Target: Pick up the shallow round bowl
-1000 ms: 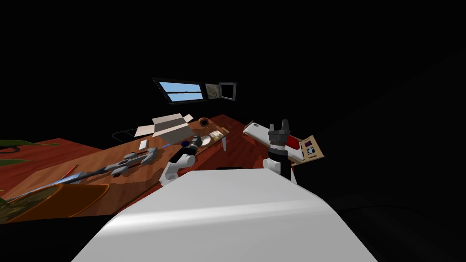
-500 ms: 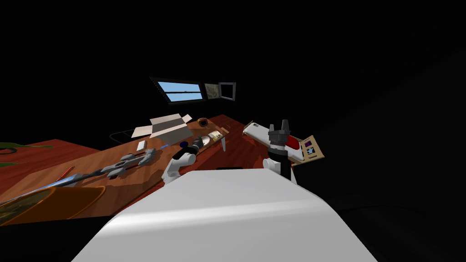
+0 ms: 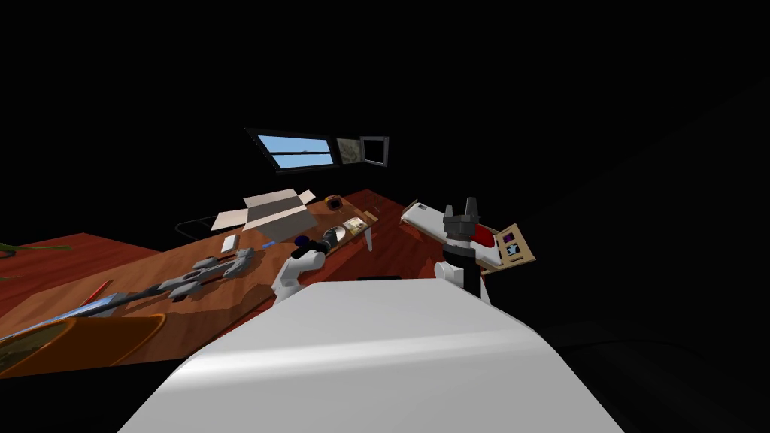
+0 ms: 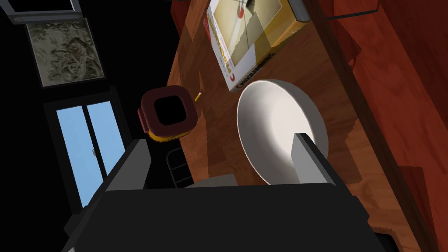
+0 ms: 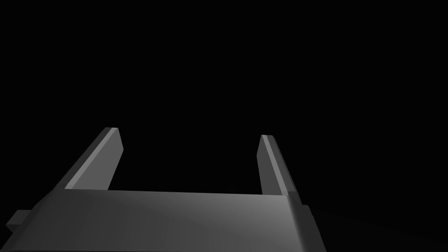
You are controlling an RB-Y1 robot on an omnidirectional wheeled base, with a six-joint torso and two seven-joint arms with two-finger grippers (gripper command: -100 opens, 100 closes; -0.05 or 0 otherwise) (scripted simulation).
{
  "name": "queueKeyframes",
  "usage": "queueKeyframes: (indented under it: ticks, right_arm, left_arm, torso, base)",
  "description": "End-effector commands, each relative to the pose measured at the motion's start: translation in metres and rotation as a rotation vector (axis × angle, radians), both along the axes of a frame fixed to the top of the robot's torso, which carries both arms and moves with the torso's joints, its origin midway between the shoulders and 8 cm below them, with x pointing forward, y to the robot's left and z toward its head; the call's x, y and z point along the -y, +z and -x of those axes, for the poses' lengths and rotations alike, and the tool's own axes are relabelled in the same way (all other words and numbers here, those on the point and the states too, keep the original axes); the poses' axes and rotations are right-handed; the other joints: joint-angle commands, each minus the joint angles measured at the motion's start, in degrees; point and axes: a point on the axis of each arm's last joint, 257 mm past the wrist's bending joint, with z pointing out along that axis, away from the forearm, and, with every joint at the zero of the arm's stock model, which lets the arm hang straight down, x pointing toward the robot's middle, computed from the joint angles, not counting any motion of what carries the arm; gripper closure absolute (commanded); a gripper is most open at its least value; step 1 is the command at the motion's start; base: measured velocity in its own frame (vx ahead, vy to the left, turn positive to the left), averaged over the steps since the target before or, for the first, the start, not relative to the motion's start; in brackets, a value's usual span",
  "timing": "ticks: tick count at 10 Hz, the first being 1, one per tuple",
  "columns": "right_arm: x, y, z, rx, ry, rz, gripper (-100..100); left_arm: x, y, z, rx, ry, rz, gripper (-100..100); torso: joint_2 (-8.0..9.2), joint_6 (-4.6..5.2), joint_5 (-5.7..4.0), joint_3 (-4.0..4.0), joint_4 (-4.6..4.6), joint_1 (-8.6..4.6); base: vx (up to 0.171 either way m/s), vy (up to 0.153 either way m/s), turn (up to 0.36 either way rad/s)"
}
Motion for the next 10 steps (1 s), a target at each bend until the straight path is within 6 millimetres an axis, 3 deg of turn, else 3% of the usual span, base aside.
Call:
queueKeyframes:
  ticks: [1,10]
  right_arm:
    - [0.0,0.0,0.0,0.0,0.0,0.0,0]
    - [0.0,0.0,0.0,0.0,0.0,0.0,0]
  left_arm:
    - [-0.002,-0.012,0.003,-0.053,-0.001,0.009,-100]
    - [-0.016,-0.081,0.03,-0.353,0.032,0.039,-100]
  torso:
    - [0.0,0.0,0.0,0.0,0.0,0.0]
    - [-0.02,-0.01,0.02,-0.02,-0.01,0.09]
  base:
    - [0.027,-0.004,-0.015]
    - [0.036,0.014,-0.022]
